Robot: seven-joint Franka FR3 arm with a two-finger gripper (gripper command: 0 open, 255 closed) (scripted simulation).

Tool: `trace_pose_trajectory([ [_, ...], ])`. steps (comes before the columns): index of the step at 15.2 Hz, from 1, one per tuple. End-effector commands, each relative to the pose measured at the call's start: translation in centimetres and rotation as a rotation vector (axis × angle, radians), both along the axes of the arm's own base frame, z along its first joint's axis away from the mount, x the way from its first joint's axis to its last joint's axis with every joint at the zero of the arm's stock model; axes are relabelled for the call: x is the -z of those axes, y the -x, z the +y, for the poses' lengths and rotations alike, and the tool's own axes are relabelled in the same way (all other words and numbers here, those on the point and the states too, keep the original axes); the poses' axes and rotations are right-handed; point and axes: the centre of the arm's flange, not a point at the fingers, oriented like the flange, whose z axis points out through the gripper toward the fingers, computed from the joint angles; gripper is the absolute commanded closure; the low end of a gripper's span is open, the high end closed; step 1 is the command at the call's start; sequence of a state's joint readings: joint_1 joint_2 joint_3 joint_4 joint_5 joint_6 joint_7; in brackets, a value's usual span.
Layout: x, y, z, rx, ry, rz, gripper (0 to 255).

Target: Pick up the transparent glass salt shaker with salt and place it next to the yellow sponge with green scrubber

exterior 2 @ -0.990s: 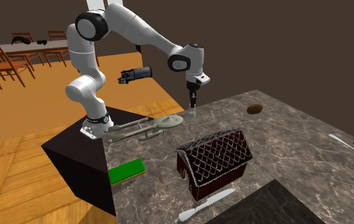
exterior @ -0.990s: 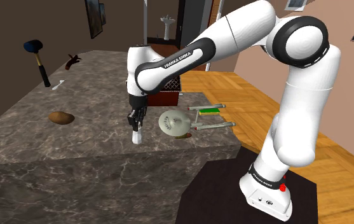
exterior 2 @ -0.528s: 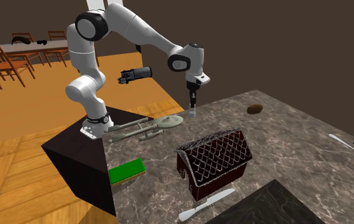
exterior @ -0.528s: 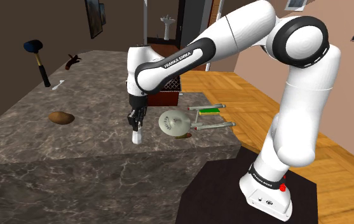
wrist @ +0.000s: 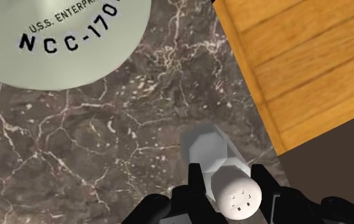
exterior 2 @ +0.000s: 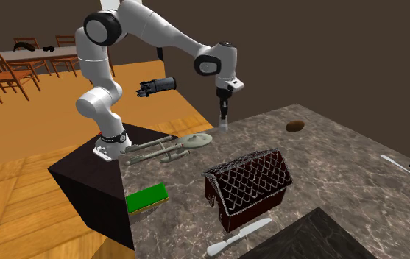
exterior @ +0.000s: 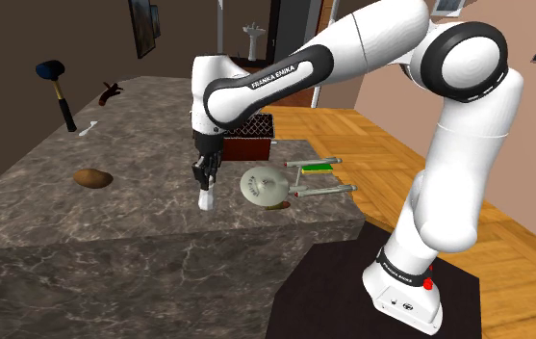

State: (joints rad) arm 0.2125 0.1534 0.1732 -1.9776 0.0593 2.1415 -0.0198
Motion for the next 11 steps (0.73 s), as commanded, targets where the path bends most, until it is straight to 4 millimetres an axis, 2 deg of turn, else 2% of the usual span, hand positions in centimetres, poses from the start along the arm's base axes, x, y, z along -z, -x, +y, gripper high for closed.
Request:
trace_pose_trajectory([
  [1,-1.1,0.0,0.0,0.0,0.0,0.0,255],
  [11,-6.4,0.0,0.0,0.0,0.0,0.0,255],
])
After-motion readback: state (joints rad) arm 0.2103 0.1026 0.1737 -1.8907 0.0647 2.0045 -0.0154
